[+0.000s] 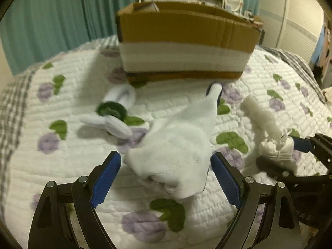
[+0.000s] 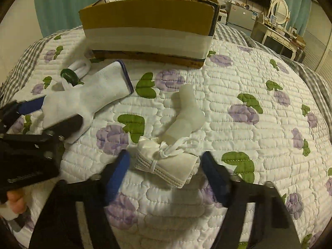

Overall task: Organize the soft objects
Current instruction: 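Grasp the folded white towel with the right gripper while the left gripper grasps the white glove, then carry the towel with the right gripper while the left gripper carries the glove, releasing both into the box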

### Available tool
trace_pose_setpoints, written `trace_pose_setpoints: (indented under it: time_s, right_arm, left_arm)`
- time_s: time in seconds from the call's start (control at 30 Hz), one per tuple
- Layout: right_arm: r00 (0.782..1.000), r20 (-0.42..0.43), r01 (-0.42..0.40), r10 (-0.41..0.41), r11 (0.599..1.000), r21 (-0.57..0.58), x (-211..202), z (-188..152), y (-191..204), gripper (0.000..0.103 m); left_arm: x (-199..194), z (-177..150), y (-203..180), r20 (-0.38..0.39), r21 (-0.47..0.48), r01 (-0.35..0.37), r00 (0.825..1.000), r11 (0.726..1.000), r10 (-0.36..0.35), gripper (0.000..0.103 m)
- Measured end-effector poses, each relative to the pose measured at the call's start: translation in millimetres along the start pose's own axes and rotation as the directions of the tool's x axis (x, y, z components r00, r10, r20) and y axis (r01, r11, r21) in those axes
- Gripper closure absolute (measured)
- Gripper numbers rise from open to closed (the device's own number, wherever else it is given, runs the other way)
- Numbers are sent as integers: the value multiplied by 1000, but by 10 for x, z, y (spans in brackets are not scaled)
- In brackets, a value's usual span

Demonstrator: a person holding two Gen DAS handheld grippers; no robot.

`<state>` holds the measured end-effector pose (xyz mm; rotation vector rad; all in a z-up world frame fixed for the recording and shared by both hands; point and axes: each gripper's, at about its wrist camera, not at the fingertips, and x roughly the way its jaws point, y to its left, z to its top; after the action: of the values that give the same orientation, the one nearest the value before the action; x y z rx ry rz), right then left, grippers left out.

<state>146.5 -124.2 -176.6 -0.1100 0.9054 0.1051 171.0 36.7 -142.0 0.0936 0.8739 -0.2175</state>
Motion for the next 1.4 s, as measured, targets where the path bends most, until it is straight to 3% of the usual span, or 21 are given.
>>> trace_pose_setpoints:
  time_s: [0.07,0.1,0.2,0.43,0.8,1.07,1.27,1.4]
  right_arm:
    - [1000,5,-6,6,1000,8,-18,-3,-16,45]
    - [1000,5,-11,11,1000,15,-31,-8,-32,45]
    - [1000,9,-24,23,999,27,-71,-29,-60,46]
    - [998,48,-35,33,998,45,-356,-139,-100,46]
    - [980,185,-75,71,997,16,-1129,-240,-38,46]
    - [945,316,-70,79,997,-40,-1826,15,-58,46]
    - [896,434,-53,90,994,-96,-2331,504,-120,46]
    - [868,491,-18,71,994,-110,-2482,927,-161,46]
  left_arm:
    - [78,-12,4,-17,-7,4,1000,1000,-4,16]
    - [98,-25,1,-20,-5,9,1000,1000,-9,27]
    - [58,-36,-7,-10,7,16,1000,1000,-16,40]
    - [-245,-180,11,21,-10,22,1000,1000,-22,43]
    - [-1227,-260,-59,150,-11,4,989,1000,-2,43]
    - [-1901,28,-228,256,30,-20,967,999,11,43]
    - [-2112,547,-211,324,64,-27,946,998,5,43]
    - [-2029,1046,-89,351,56,-32,936,998,11,43]
